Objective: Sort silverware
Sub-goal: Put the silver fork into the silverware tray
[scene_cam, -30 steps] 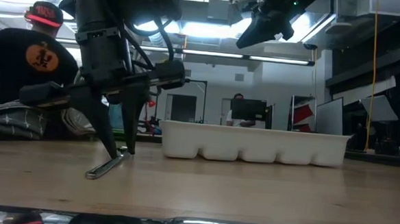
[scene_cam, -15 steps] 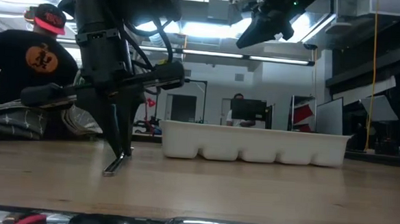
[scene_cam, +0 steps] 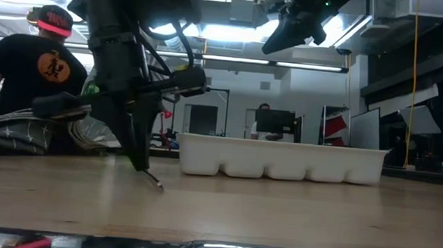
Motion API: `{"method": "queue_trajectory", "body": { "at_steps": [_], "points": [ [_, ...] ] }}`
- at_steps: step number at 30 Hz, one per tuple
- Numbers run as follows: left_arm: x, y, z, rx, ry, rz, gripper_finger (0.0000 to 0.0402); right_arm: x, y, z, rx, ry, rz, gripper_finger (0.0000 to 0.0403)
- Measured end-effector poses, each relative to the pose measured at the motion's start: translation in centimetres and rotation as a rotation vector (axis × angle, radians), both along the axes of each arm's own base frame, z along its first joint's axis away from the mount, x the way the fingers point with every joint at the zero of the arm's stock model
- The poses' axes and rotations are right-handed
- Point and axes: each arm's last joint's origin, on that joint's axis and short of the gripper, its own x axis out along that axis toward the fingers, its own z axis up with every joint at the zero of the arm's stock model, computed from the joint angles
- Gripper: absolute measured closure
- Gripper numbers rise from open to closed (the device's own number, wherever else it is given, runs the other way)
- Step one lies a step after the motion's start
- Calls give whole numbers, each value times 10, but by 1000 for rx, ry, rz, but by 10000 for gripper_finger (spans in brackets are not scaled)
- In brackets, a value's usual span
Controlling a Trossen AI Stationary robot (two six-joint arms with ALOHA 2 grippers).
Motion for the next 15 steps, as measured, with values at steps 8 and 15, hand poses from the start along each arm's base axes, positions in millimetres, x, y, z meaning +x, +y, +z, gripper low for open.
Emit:
{"method": "queue_trajectory", "body": {
  "at_steps": [8,15],
  "points": [
    [0,-1,5,-15,-22,-6,401,-1,0,-2,2,21,1,322],
    [-7,-4,30,-25,-81,-34,401,-2,0,-3,3,34,1,322]
  ]
}}
